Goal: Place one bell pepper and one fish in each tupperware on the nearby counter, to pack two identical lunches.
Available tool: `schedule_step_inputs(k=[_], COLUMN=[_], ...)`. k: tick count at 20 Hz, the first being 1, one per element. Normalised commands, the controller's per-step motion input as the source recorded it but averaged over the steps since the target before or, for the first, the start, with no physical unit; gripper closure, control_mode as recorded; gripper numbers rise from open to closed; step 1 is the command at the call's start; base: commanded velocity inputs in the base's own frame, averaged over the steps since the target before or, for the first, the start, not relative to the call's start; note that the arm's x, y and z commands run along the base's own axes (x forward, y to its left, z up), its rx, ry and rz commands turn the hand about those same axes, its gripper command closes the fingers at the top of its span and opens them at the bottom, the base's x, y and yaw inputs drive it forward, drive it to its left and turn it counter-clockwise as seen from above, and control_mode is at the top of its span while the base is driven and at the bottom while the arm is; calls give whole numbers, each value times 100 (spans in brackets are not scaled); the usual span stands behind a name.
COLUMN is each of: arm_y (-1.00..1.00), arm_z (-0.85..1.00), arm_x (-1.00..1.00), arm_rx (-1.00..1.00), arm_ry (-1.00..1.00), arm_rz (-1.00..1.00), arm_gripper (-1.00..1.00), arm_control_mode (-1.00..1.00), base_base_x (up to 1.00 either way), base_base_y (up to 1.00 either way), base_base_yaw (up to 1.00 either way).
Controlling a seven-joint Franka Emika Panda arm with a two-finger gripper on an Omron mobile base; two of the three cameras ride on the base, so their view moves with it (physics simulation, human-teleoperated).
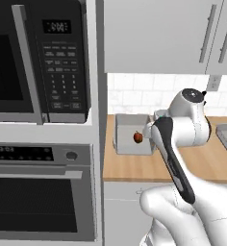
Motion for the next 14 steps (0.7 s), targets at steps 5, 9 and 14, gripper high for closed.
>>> schedule_step_inputs(k=[5,9,14], arm_y=[0,0,0], arm_z=[-33,-44,-30], arm_x=[72,75,85], arm_rx=[0,0,0], arm_ry=[-6,0,0], arm_rz=[0,0,0], arm_gripper=[100,100,100], arm_control_mode=[-100,-100,-100], base_base_x=[0,0,0], base_base_y=[0,0,0], base_base_yaw=[0,0,0])
